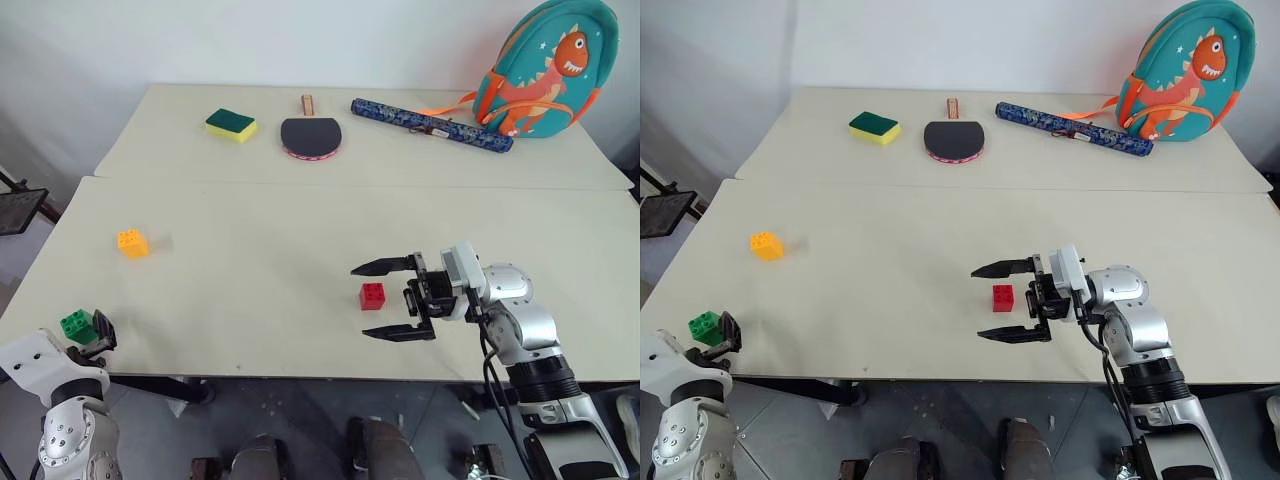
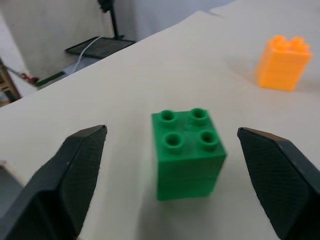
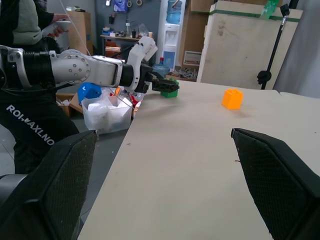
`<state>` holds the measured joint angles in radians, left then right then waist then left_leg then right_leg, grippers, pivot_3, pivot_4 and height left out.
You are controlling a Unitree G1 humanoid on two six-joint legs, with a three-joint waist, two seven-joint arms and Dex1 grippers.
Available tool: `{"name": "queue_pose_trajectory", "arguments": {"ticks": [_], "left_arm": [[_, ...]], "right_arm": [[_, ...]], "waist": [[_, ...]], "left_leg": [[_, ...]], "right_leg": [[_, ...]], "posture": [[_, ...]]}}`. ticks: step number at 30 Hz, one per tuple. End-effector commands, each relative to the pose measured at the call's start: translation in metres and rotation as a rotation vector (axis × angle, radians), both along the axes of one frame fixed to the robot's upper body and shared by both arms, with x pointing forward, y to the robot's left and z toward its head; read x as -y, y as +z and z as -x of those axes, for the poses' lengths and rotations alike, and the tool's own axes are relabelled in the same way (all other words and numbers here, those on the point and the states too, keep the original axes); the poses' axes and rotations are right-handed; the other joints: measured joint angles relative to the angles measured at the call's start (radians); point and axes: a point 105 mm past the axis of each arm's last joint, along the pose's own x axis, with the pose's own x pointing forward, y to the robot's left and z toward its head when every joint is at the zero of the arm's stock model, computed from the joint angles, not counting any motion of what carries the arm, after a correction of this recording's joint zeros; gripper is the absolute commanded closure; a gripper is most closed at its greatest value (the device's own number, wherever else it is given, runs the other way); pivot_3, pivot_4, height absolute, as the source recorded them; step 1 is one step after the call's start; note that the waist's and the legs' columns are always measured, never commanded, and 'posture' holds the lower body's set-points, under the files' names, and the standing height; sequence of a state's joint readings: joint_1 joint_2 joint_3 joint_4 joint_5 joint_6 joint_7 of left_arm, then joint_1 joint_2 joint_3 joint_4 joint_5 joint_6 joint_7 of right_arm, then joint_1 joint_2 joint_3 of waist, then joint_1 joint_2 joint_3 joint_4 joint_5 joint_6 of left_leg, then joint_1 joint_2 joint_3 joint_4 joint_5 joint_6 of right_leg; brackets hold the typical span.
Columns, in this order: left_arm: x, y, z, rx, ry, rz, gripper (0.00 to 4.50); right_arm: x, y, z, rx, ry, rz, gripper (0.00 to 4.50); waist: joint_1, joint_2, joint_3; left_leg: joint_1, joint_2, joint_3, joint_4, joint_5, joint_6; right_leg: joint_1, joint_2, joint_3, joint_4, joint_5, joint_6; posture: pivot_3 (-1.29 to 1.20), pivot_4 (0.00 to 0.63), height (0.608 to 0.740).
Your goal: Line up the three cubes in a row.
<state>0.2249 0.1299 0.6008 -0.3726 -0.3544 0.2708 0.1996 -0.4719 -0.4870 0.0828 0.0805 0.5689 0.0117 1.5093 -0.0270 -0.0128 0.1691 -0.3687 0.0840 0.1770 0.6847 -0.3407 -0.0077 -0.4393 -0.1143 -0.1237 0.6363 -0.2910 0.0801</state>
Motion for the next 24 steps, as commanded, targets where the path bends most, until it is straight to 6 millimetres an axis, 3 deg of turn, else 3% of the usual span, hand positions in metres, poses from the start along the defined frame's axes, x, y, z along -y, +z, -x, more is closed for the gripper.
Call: {"name": "queue_pose_trajectory", "arguments": {"ticks": [1,6,7,9,10,13,19,24], "left_arm": [[-0.007,0.005,-0.001,-0.001,0.006,-0.024,1.44],[-0.005,0.007,-0.010,-0.016,-0.064,-0.041,2.95],[0.002,0.017,-0.018,0.018,-0.166,-0.071,3.02],[0.035,0.054,-0.040,0.091,-0.527,-0.273,3.02],[0.066,0.074,-0.049,0.145,-0.787,-0.322,3.02],[0.130,0.095,-0.049,0.180,-1.362,-0.335,3.02],[0.180,0.072,-0.060,-0.026,-1.868,-0.425,3.02],[0.220,0.041,-0.093,-0.105,-2.042,-0.504,3.02]], "right_arm": [[0.004,0.004,0.001,0.033,-0.028,-0.005,0.00],[0.007,0.005,0.000,0.041,-0.058,-0.010,0.00],[0.010,0.006,-0.001,0.047,-0.073,-0.008,0.00],[0.020,0.010,-0.003,0.053,-0.121,-0.014,0.00],[0.029,0.012,-0.004,0.051,-0.159,-0.015,0.00],[0.053,0.009,-0.004,0.043,-0.252,0.026,0.00],[0.078,0.007,-0.006,0.042,-0.385,0.053,0.00],[0.083,-0.001,0.006,0.033,-0.442,0.058,0.00]], "waist": [[0.000,0.000,0.000],[0.001,-0.001,0.000],[0.001,-0.001,0.000],[0.006,-0.003,0.000],[0.012,-0.004,0.000],[0.029,-0.003,0.000],[0.014,-0.001,0.000],[0.025,-0.001,0.000]], "left_leg": [[0.000,0.000,0.000,0.000,0.000,0.000],[0.000,0.000,0.000,0.000,0.000,0.000],[0.000,0.000,0.000,0.000,0.000,0.000],[0.000,0.000,0.000,0.000,0.001,-0.001],[-0.001,0.000,-0.001,0.000,0.001,-0.002],[-0.002,-0.001,0.000,0.000,0.001,-0.002],[0.000,-0.001,0.006,-0.001,0.001,-0.003],[0.000,0.000,0.013,-0.001,0.003,-0.005]], "right_leg": [[0.000,0.000,0.000,0.000,0.000,0.000],[0.000,0.000,0.000,0.000,0.000,0.000],[0.000,0.000,0.000,0.000,0.000,0.000],[0.000,0.000,0.000,0.000,0.000,0.000],[-0.001,0.000,-0.002,0.001,-0.001,-0.001],[-0.002,-0.001,-0.002,0.001,-0.001,-0.002],[-0.002,0.001,0.000,0.003,-0.001,-0.001],[-0.004,0.004,0.001,0.002,-0.001,-0.002]], "posture": [[0.00,0.150,0.740],[0.00,0.150,0.740],[0.00,0.150,0.740],[0.00,0.150,0.740],[0.00,0.150,0.740],[0.00,0.150,0.740],[0.00,0.150,0.740],[0.00,0.150,0.740]]}}
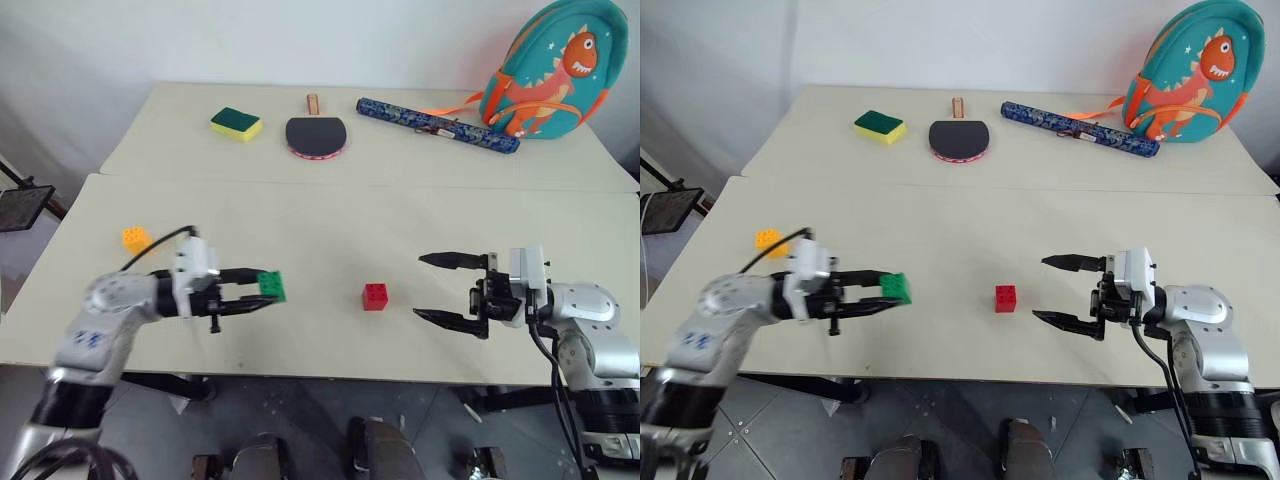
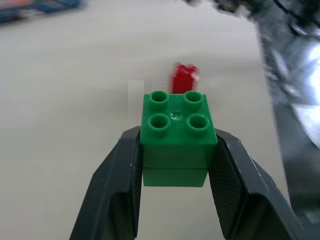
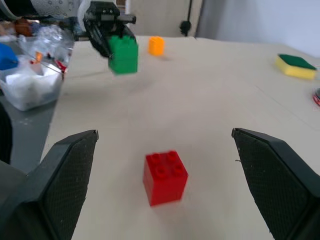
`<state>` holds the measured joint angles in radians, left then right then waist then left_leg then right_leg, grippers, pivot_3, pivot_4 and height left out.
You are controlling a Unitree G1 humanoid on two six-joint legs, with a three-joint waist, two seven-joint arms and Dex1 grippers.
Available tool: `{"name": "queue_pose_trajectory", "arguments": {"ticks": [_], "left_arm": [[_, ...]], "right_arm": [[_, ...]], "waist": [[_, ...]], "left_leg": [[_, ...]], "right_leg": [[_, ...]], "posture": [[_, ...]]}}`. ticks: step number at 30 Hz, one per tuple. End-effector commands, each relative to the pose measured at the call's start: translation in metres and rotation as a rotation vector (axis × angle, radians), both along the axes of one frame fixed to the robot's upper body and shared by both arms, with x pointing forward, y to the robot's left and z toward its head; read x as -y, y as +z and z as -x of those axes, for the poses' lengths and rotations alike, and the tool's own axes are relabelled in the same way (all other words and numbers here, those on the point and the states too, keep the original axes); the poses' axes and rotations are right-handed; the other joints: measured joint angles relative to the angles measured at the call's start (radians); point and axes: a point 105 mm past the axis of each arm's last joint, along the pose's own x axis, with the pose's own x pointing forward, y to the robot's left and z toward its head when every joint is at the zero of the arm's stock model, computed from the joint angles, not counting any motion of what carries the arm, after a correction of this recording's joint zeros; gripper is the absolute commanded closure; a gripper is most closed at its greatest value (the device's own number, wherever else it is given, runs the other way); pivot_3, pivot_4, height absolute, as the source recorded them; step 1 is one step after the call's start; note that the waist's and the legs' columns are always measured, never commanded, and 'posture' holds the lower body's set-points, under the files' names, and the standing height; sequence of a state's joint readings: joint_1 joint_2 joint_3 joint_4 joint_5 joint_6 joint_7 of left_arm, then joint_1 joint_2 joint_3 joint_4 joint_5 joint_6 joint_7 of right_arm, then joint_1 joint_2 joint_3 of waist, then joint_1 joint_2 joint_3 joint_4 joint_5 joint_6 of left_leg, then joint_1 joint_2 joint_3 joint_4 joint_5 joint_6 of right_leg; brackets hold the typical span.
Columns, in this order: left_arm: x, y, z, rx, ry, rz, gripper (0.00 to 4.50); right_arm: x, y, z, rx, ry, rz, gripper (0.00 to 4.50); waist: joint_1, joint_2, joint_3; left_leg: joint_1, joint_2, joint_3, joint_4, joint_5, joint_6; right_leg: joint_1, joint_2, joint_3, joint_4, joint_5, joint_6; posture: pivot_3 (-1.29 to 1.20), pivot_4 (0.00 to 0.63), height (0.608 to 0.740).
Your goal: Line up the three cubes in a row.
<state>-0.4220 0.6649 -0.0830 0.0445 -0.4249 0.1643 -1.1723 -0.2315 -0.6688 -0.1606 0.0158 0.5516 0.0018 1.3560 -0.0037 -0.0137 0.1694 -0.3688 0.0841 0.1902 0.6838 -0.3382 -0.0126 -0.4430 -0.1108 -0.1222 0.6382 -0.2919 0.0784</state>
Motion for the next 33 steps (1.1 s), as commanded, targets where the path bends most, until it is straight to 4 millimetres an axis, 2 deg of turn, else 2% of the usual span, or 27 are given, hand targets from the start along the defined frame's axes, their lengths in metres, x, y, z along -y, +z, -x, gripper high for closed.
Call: {"name": "queue_pose_trajectory", "arguments": {"ticks": [1,4,8,13,14,18,21,22,26,29,33], "left_arm": [[0.015,-0.017,-0.018,0.014,-0.037,-0.058,3.02],[0.018,-0.021,-0.029,0.020,-0.043,-0.062,3.02],[0.022,-0.033,-0.034,0.022,-0.074,-0.093,3.02],[0.027,-0.035,-0.033,0.009,-0.117,-0.078,3.02],[0.028,-0.035,-0.032,0.002,-0.125,-0.066,2.26],[0.015,-0.018,-0.035,0.072,-0.055,-0.006,1.09],[-0.010,-0.007,-0.022,0.116,-0.001,0.026,0.15],[-0.024,-0.003,-0.013,0.121,0.043,0.055,0.01],[-0.064,0.008,0.014,0.162,0.246,0.099,0.01],[-0.118,0.007,0.035,0.167,0.648,0.220,0.01],[-0.175,-0.007,0.061,0.195,1.105,0.342,0.01]], "right_arm": [[-0.003,0.008,0.010,0.048,-0.013,-0.003,0.00],[-0.005,0.007,0.015,0.042,-0.025,-0.011,0.00],[-0.008,0.004,0.020,0.033,-0.035,-0.013,0.00],[-0.012,0.004,0.020,0.028,-0.036,-0.022,0.00],[-0.012,0.003,0.021,0.025,-0.033,-0.022,0.00],[-0.016,0.005,0.018,0.020,-0.014,-0.026,0.00],[-0.020,0.011,0.015,0.012,-0.001,-0.051,0.00],[-0.023,0.013,0.014,0.002,0.009,-0.067,0.00],[-0.034,0.018,0.012,0.000,0.051,-0.100,0.00],[-0.046,0.026,0.012,0.024,0.089,-0.138,0.00],[-0.057,0.030,0.007,0.093,0.089,-0.148,0.00]], "waist": [[0.003,0.000,0.000],[-0.004,-0.002,0.001],[-0.001,-0.002,0.001],[0.004,-0.002,0.001],[0.004,-0.002,0.001],[0.001,-0.002,0.001],[-0.015,-0.003,0.002],[-0.023,-0.003,0.002],[-0.026,-0.003,0.002],[-0.027,-0.003,0.002],[-0.020,-0.004,0.002]], "left_leg": [[0.000,0.000,0.000,0.000,0.000,0.000],[-0.001,0.000,0.001,0.001,0.000,0.000],[0.000,0.000,0.001,0.000,0.000,0.001],[0.000,-0.001,0.001,0.002,0.000,0.002],[-0.001,-0.001,0.001,0.002,0.000,0.002],[-0.001,-0.001,0.000,0.002,0.000,0.002],[0.000,0.000,-0.001,0.002,0.000,0.002],[0.001,0.000,-0.003,0.002,0.000,0.002],[0.002,0.001,-0.007,0.001,0.000,0.001],[0.001,0.000,-0.008,0.001,0.000,0.002],[0.001,0.000,-0.009,0.001,0.000,0.004]], "right_leg": [[0.000,0.000,0.000,0.000,0.000,0.000],[-0.001,0.000,0.002,-0.001,0.000,0.000],[-0.001,0.000,0.002,0.000,0.000,0.000],[-0.001,-0.001,0.003,0.000,0.000,0.000],[-0.001,-0.001,0.002,0.000,0.000,0.000],[-0.001,-0.001,0.002,0.001,0.000,0.001],[-0.001,-0.001,0.003,0.003,0.000,0.001],[-0.001,-0.001,0.003,0.004,0.000,0.001],[-0.002,-0.002,0.003,0.006,0.000,0.001],[-0.002,-0.003,0.004,0.005,0.000,0.001],[-0.001,-0.004,0.003,0.005,0.000,0.001]], "posture": [[0.00,0.150,0.740],[0.00,0.150,0.740],[0.00,0.150,0.740],[0.00,0.150,0.740],[0.00,0.150,0.740],[0.00,0.150,0.740],[0.00,0.150,0.740],[0.00,0.150,0.740],[0.00,0.150,0.740],[0.00,0.150,0.740],[0.00,0.150,0.740]]}}
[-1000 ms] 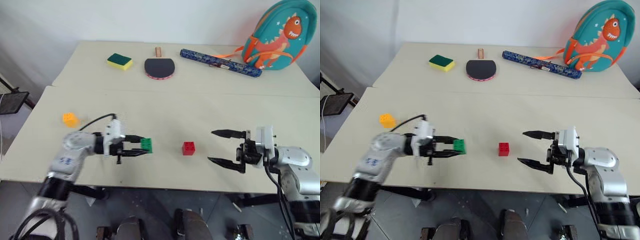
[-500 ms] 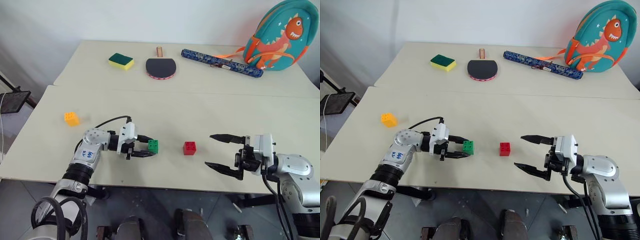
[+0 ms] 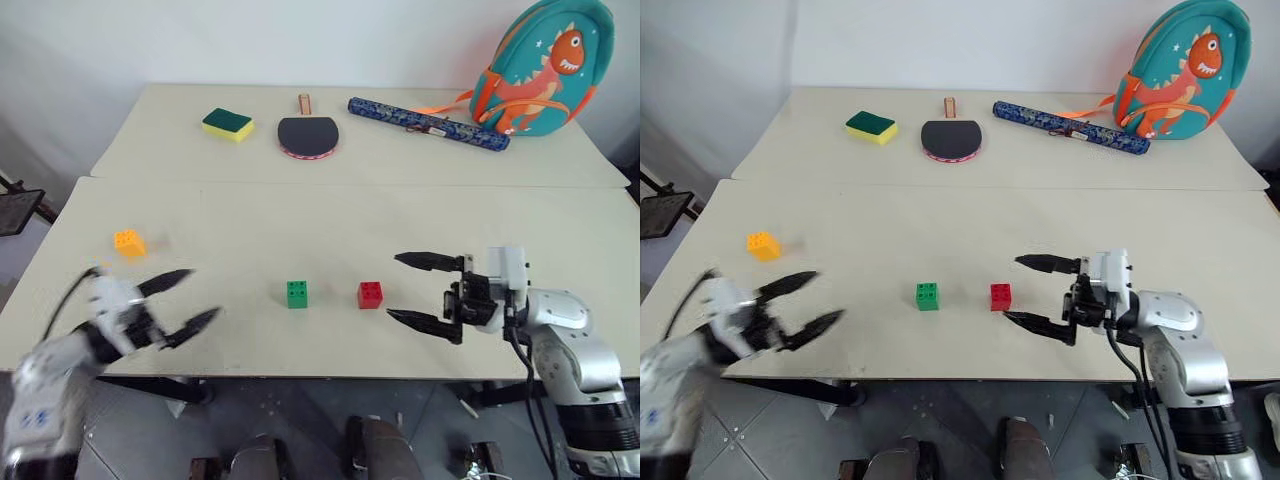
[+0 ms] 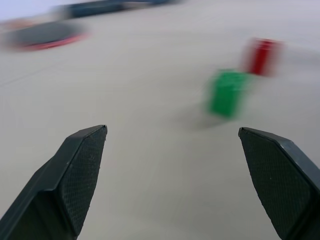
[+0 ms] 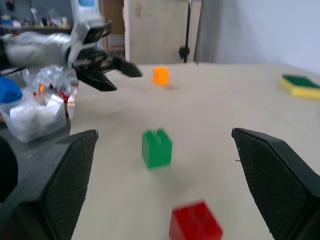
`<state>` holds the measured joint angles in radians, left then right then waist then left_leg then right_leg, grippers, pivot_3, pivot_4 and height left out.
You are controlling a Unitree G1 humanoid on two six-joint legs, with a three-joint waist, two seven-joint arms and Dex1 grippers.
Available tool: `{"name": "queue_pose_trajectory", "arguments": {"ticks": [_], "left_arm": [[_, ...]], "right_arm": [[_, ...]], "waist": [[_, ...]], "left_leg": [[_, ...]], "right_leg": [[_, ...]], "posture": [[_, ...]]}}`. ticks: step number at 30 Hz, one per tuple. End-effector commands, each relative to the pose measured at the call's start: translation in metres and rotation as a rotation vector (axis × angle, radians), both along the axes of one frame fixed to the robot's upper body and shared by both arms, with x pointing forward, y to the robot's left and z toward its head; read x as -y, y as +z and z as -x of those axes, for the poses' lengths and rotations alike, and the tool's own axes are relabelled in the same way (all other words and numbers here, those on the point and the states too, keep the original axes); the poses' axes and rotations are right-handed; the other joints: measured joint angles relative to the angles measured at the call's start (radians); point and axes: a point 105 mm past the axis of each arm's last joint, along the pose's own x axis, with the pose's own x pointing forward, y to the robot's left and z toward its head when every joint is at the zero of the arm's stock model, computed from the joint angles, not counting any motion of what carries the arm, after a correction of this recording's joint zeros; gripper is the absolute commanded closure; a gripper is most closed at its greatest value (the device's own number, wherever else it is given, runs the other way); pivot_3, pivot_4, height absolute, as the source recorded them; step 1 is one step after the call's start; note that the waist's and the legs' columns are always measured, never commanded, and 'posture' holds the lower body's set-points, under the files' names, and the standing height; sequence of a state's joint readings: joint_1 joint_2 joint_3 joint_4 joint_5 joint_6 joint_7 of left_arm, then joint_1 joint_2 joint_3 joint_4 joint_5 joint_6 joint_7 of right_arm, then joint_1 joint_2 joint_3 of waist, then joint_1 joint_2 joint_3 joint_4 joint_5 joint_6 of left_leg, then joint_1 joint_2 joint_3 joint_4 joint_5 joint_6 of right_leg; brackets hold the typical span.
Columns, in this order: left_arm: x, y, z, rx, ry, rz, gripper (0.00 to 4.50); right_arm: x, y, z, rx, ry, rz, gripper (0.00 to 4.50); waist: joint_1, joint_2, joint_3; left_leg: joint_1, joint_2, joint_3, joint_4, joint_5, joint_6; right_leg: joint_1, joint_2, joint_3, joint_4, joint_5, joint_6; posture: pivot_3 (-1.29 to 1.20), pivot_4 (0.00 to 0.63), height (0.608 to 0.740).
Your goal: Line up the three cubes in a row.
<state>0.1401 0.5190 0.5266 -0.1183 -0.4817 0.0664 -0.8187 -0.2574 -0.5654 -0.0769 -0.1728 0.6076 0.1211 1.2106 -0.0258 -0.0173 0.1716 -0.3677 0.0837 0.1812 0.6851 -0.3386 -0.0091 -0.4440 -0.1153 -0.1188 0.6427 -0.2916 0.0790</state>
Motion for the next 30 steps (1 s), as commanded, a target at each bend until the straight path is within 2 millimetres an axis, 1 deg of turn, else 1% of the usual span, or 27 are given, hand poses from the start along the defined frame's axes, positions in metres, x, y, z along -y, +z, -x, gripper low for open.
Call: {"name": "queue_pose_trajectory", "arguments": {"ticks": [1,4,6,8,11,12,13,15,17,19,23,26,30], "left_arm": [[-0.038,0.006,0.019,0.078,0.315,0.076,0.01],[-0.057,-0.017,0.039,0.045,0.533,0.179,0.01],[-0.061,-0.023,0.046,0.045,0.617,0.227,0.01],[-0.060,-0.025,0.047,0.049,0.661,0.270,0.01],[-0.055,-0.024,0.042,0.047,0.662,0.293,0.01],[-0.051,-0.024,0.034,0.034,0.648,0.274,0.01],[-0.048,-0.019,0.019,0.032,0.634,0.272,0.01],[-0.047,-0.010,-0.011,0.017,0.649,0.267,0.01],[-0.050,-0.003,-0.037,0.004,0.688,0.244,0.01],[-0.057,0.003,-0.055,0.008,0.747,0.233,0.01],[-0.053,0.011,-0.090,-0.004,0.723,0.232,0.01],[-0.054,0.011,-0.106,-0.019,0.725,0.209,0.01],[-0.056,0.007,-0.114,-0.041,0.749,0.208,0.01]], "right_arm": [[-0.008,0.010,0.000,0.092,0.006,-0.012,0.00],[-0.016,0.011,-0.006,0.161,-0.014,-0.006,0.00],[-0.018,0.010,-0.006,0.170,-0.001,0.000,0.00],[-0.019,0.011,-0.006,0.172,0.005,-0.006,0.00],[-0.019,0.012,-0.007,0.169,0.010,-0.005,0.00],[-0.019,0.011,-0.007,0.171,0.012,0.001,0.00],[-0.019,0.010,-0.007,0.167,0.017,0.010,0.00],[-0.018,0.009,-0.008,0.168,0.027,0.025,0.00],[-0.020,0.009,-0.009,0.166,0.035,0.026,0.00],[-0.021,0.009,-0.009,0.164,0.038,0.025,0.00],[-0.024,0.008,-0.007,0.157,0.052,0.030,0.00],[-0.024,0.008,-0.006,0.156,0.052,0.028,0.00],[-0.023,0.008,-0.005,0.154,0.037,0.025,0.00]], "waist": [[0.005,-0.001,0.000],[0.013,-0.003,-0.002],[0.015,-0.003,-0.002],[0.020,-0.004,-0.002],[0.022,-0.005,-0.003],[0.021,-0.005,-0.003],[0.022,-0.005,-0.003],[0.031,-0.006,-0.003],[0.032,-0.007,-0.004],[0.026,-0.007,-0.004],[0.008,-0.007,-0.005],[0.003,-0.007,-0.004],[-0.001,-0.007,-0.004]], "left_leg": [[0.000,-0.001,0.000,0.000,0.000,0.000],[0.000,-0.002,-0.001,0.000,0.000,0.001],[0.000,-0.002,-0.001,0.000,0.000,0.001],[0.000,-0.001,-0.001,0.000,0.000,0.001],[0.000,-0.001,-0.002,0.000,0.000,0.001],[0.000,-0.001,-0.002,0.000,0.000,0.001],[0.000,-0.001,-0.002,0.000,0.000,0.001],[0.000,-0.002,-0.003,0.000,0.001,0.001],[-0.001,-0.002,-0.004,0.000,0.002,0.000],[-0.001,-0.002,-0.004,0.000,0.002,0.000],[-0.001,-0.001,-0.002,-0.001,0.002,-0.001],[-0.002,0.000,-0.003,-0.001,0.003,-0.001],[-0.002,0.000,-0.003,-0.001,0.002,-0.002]], "right_leg": [[0.000,-0.001,0.000,0.000,0.000,0.000],[0.001,-0.001,0.000,-0.001,0.000,0.000],[0.001,-0.001,0.000,-0.001,0.000,0.000],[0.001,0.000,-0.001,-0.001,0.000,0.000],[0.001,0.000,-0.001,-0.001,0.000,0.000],[0.001,0.000,-0.001,-0.001,0.000,0.000],[0.001,0.000,-0.001,-0.001,0.000,0.000],[0.002,0.000,-0.002,0.000,0.000,0.000],[0.002,0.000,-0.003,0.000,0.001,-0.001],[0.002,0.000,-0.003,0.000,0.001,-0.002],[0.002,0.001,-0.004,0.003,0.002,-0.001],[0.002,0.001,-0.008,0.003,0.002,-0.001],[0.002,0.001,-0.007,0.002,0.002,-0.001]], "posture": [[0.00,0.150,0.740],[0.00,0.150,0.740],[0.00,0.150,0.740],[0.00,0.150,0.740],[0.00,0.150,0.740],[0.00,0.150,0.740],[0.00,0.150,0.740],[0.00,0.150,0.740],[0.00,0.150,0.740],[0.00,0.150,0.740],[0.00,0.150,0.740],[0.00,0.150,0.740],[0.00,0.150,0.740]]}}
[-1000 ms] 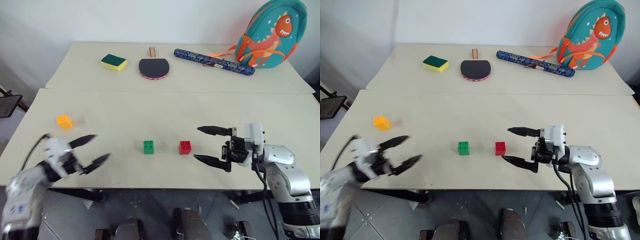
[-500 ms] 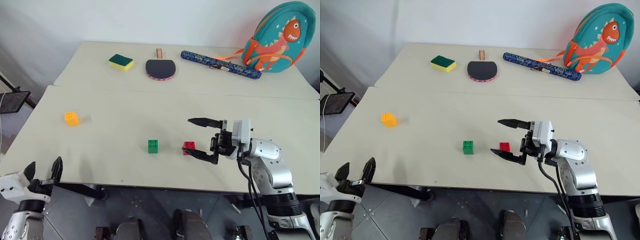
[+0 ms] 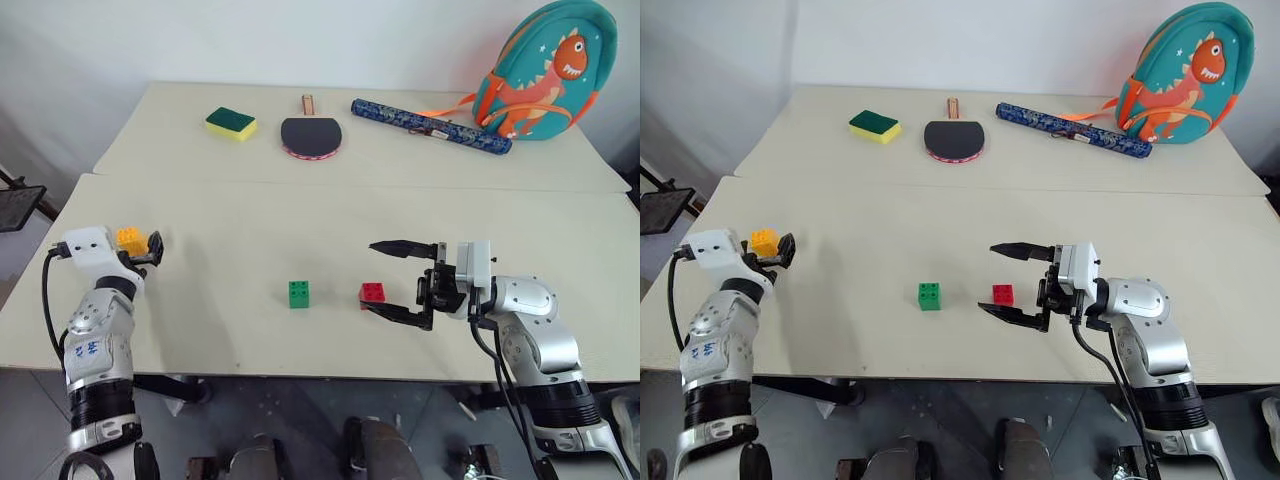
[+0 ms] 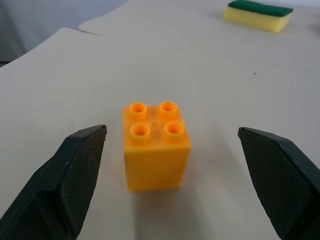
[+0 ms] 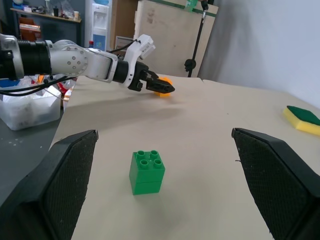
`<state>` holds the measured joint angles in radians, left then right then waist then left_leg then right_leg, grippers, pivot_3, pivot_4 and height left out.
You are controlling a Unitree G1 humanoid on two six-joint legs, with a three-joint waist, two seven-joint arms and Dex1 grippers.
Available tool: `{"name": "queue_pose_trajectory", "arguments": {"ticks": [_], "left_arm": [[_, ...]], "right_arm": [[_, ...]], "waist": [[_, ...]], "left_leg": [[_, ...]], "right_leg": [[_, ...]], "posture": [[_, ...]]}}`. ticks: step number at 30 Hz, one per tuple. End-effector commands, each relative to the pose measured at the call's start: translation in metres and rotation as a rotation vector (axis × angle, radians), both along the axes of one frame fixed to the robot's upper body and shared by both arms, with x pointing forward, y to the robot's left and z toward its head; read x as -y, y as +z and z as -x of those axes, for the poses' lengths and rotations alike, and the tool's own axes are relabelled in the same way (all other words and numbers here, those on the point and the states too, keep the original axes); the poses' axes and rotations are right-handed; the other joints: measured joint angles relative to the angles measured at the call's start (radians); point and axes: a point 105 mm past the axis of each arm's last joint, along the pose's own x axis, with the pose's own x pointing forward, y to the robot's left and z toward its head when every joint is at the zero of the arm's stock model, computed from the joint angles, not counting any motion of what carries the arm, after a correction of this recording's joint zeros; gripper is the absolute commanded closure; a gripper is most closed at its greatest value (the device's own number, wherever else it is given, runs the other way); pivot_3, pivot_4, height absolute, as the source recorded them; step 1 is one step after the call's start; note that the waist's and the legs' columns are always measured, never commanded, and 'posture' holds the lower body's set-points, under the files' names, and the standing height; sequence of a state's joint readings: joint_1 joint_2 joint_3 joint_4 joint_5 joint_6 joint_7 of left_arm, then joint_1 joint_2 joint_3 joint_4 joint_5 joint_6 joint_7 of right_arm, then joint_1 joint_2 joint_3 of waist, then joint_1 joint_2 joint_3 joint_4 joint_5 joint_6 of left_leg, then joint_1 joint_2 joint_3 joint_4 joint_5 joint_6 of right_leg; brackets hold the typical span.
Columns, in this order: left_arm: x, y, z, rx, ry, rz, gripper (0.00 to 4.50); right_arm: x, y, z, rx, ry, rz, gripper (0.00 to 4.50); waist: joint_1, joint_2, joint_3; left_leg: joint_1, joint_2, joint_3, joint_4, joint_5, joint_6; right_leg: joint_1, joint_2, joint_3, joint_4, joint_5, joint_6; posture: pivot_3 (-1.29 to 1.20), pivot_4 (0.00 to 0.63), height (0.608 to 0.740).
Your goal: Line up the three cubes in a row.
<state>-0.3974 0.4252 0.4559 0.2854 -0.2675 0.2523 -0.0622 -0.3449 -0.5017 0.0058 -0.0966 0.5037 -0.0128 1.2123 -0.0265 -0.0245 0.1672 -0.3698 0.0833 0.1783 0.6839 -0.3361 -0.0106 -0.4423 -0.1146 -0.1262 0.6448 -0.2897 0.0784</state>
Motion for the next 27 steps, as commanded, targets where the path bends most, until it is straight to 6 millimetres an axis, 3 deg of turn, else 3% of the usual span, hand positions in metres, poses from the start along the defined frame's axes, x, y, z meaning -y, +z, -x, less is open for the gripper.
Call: {"name": "queue_pose_trajectory", "arguments": {"ticks": [1,4,10,12,16,18,20,23,27], "left_arm": [[-0.004,0.007,-0.002,0.023,0.021,-0.026,0.01],[0.001,0.006,-0.004,0.026,-0.016,-0.034,0.64],[0.005,0.004,0.005,0.027,-0.093,-0.084,2.55],[0.016,0.013,0.008,0.078,-0.232,-0.081,3.04],[0.064,0.037,0.035,0.168,-0.761,-0.133,3.03],[0.089,0.034,0.056,0.094,-1.084,-0.212,3.03],[0.100,0.025,0.067,-0.006,-1.298,-0.328,3.03],[0.108,0.007,0.064,-0.095,-1.500,-0.487,3.03],[0.114,-0.007,0.050,-0.124,-1.596,-0.557,3.03]], "right_arm": [[0.000,0.008,0.005,0.036,0.001,-0.007,0.00],[0.002,0.006,0.006,0.030,-0.012,-0.006,0.00],[0.005,0.005,0.006,0.029,-0.033,-0.005,0.00],[0.007,0.004,0.007,0.029,-0.040,-0.001,0.00],[0.015,0.002,0.008,0.024,-0.063,0.018,0.00],[0.022,-0.001,0.009,0.013,-0.078,0.039,0.00],[0.028,-0.004,0.010,0.002,-0.090,0.055,0.00],[0.036,-0.008,0.011,-0.010,-0.114,0.076,0.00],[0.041,-0.009,0.017,-0.019,-0.136,0.088,0.00]], "waist": [[0.000,0.000,0.000],[0.001,0.000,0.000],[0.000,0.000,0.000],[0.000,0.000,0.000],[0.000,0.000,0.000],[0.001,0.000,0.000],[0.004,0.001,0.000],[0.010,0.003,0.000],[0.020,0.003,0.000]], "left_leg": [[0.000,0.000,0.000,0.000,0.000,0.000],[0.000,0.000,0.000,0.000,0.000,0.000],[0.000,0.000,0.000,0.000,0.000,0.000],[0.000,0.000,0.000,0.000,0.000,0.000],[0.000,0.000,0.000,0.000,0.000,0.000],[0.000,0.000,0.000,0.000,0.000,-0.001],[0.000,0.000,0.002,0.000,0.000,-0.001],[0.000,0.000,0.009,0.000,0.000,-0.001],[0.000,0.000,0.011,0.000,0.000,-0.001]], "right_leg": [[0.000,0.000,0.000,0.000,0.000,0.000],[0.000,0.000,0.000,0.000,0.000,0.000],[0.000,0.000,0.000,0.000,0.000,0.000],[0.000,0.000,0.000,0.000,0.000,0.000],[0.000,0.000,0.000,0.000,0.000,0.000],[0.000,0.000,0.000,0.000,0.000,0.000],[0.000,0.000,0.000,-0.001,-0.001,-0.001],[0.000,0.000,0.001,-0.005,-0.001,-0.001],[-0.001,0.001,0.002,-0.005,-0.001,-0.002]], "posture": [[0.00,0.150,0.740],[0.00,0.150,0.740],[0.00,0.150,0.740],[0.00,0.150,0.740],[0.00,0.150,0.740],[0.00,0.150,0.740],[0.00,0.150,0.740],[0.00,0.150,0.740],[0.00,0.150,0.740]]}}
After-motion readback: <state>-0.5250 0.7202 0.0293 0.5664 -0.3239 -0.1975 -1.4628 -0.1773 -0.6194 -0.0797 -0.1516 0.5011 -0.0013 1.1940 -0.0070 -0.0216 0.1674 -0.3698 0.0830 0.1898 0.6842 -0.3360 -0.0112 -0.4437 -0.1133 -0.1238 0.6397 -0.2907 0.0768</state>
